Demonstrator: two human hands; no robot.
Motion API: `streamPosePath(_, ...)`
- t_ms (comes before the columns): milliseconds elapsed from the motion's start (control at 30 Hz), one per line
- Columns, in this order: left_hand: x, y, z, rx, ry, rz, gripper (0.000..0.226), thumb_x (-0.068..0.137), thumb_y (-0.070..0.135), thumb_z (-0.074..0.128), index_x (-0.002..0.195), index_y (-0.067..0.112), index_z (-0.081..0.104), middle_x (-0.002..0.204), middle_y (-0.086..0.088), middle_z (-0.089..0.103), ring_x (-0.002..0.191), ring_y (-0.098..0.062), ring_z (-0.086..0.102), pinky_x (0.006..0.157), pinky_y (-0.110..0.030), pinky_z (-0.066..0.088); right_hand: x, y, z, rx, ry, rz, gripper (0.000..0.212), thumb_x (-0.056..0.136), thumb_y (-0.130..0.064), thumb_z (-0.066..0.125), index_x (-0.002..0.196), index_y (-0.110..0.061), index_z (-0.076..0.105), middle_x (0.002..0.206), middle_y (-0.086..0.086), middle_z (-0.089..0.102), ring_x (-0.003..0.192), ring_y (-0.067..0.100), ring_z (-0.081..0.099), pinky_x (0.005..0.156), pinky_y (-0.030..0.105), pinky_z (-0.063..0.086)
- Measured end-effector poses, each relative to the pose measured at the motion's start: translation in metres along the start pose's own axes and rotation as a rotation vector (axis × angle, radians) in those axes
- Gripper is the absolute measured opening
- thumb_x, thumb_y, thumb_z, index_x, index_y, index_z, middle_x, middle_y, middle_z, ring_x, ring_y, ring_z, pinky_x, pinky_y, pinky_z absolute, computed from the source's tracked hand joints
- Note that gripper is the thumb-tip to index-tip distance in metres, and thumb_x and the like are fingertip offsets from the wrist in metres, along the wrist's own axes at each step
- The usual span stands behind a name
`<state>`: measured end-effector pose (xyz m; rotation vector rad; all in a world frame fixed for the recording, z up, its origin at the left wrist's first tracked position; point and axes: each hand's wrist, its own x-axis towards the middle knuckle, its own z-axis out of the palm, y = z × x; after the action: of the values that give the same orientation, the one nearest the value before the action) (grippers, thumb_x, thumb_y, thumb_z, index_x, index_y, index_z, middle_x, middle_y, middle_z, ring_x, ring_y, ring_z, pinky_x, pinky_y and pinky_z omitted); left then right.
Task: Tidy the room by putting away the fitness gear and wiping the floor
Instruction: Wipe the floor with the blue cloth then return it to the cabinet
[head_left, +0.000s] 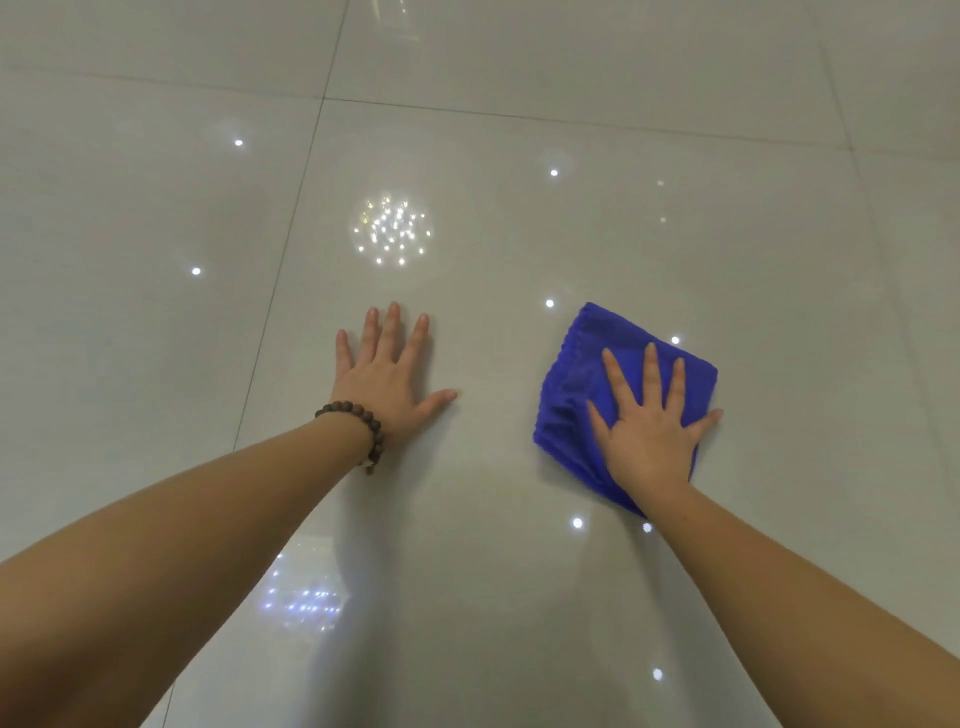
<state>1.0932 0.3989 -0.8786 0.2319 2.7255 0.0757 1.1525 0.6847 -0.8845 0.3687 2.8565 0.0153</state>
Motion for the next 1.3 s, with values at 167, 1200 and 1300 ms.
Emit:
streamPosePath(167,0.029,-0.005,-0.012,-0.101,-0.15,-0.141,0.118,0.064,0.094,0.033,0.144,0.033,-0.029,0.152,-0.004,-0.037,0.141,-0.03,-0.031,0.111,-0.063,-0.011,0.012,-0.005,-0.008,0.037,0.028,-0.005,0.068,0.08,-0.056,-0.011,0.147,-0.047,-0.005,0.16,0.004,-0.01,0.145,0.033,-0.012,0.105,0.073,-0.001)
streamPosePath(1200,0.033,0.011,-0.027,0.013,-0.189,-0.165,0.11,0.071,0.087,0.032,0.148,0.03,-0.022,0.158,-0.007,-0.024,0.146,-0.031,-0.016,0.116,-0.058,0.005,0.064,0.092,-0.025,-0.087,-0.146,-0.186,0.08,0.069,-0.089,0.01,0.137,-0.058,-0.019,0.154,-0.016,-0.026,0.144,0.025,-0.022,0.105,0.073,-0.006)
streamPosePath(1300,0.027,0.031,-0.044,0.102,-0.148,-0.088,0.09,0.086,0.073,0.024,0.151,0.025,-0.016,0.16,-0.006,-0.016,0.147,-0.028,-0.011,0.118,-0.053,0.008,0.071,0.122,-0.031,0.064,-0.173,0.072,0.088,0.067,-0.092,0.024,0.14,-0.059,-0.014,0.155,-0.012,-0.027,0.143,0.029,-0.023,0.1,0.077,-0.001)
